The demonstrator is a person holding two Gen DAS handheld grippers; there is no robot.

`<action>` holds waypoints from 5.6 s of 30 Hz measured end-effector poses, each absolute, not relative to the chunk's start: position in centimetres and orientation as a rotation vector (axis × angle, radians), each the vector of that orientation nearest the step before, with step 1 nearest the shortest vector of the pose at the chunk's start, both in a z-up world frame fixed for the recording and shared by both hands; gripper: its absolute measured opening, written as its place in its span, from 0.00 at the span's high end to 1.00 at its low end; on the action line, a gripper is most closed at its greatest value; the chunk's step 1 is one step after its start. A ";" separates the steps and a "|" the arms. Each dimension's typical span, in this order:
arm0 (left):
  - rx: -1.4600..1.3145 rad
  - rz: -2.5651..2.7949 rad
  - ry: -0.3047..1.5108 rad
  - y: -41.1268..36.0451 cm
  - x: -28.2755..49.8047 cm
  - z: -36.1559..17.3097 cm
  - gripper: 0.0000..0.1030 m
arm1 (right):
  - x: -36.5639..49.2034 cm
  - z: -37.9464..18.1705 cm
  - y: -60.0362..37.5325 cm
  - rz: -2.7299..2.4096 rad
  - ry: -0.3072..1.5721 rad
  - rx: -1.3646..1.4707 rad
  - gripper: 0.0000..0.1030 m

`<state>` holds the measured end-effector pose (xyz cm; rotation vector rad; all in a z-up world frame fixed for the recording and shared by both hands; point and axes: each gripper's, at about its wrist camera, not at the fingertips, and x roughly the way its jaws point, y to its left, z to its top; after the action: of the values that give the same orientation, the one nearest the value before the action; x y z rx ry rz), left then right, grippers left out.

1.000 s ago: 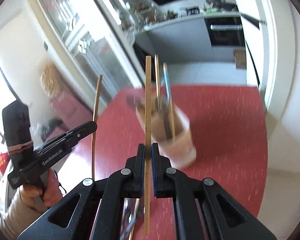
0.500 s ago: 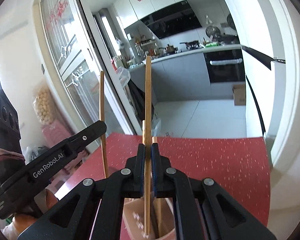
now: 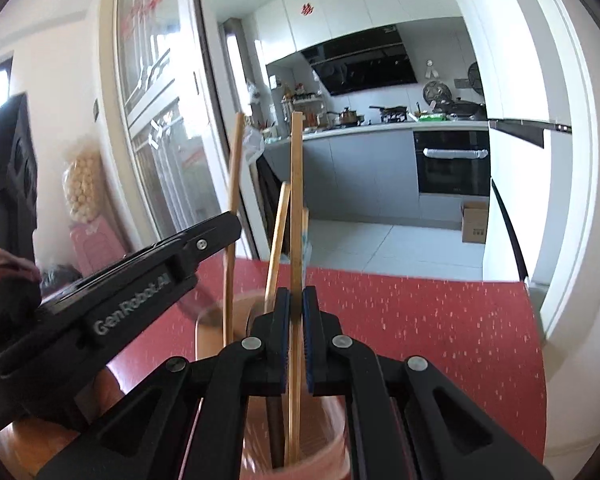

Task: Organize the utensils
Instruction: 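Carry both chopsticks to the pink caddy and drop them in, then open both grippers and move them back over the spoons, then close the right gripper on a dark-handled spoon, then grasp a dark-handled spoon with the left gripper while the right holds its spoon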

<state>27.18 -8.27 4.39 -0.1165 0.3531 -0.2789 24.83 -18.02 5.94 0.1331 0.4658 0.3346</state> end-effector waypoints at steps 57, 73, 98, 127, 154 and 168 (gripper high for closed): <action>-0.015 -0.176 0.833 1.3 6.4 -5.9 0.65 | 8.5 -1.4 -18.1 0.306 1.038 0.297 0.52; -0.038 -0.143 0.911 3.8 3.9 -8.8 0.00 | 8.0 -5.4 -15.2 0.366 1.170 0.419 0.52; 0.118 -0.251 1.062 1.4 6.4 -10.1 0.00 | 13.2 -6.8 -9.8 0.359 1.281 0.340 0.89; 0.110 -0.291 1.102 -2.3 7.8 -9.5 0.13 | 11.3 -5.2 -16.6 0.467 1.193 0.472 0.97; 0.255 -0.369 1.277 -5.5 10.4 -9.2 0.60 | 10.7 -3.1 -19.9 0.504 1.150 0.508 0.97; -0.035 -0.372 0.950 -2.2 10.3 -2.7 0.60 | 11.5 1.5 -21.8 0.469 1.065 0.480 0.97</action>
<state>10.29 -2.22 -2.72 -0.0352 0.9504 -0.3724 11.48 -21.85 1.49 0.4802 1.0647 0.4689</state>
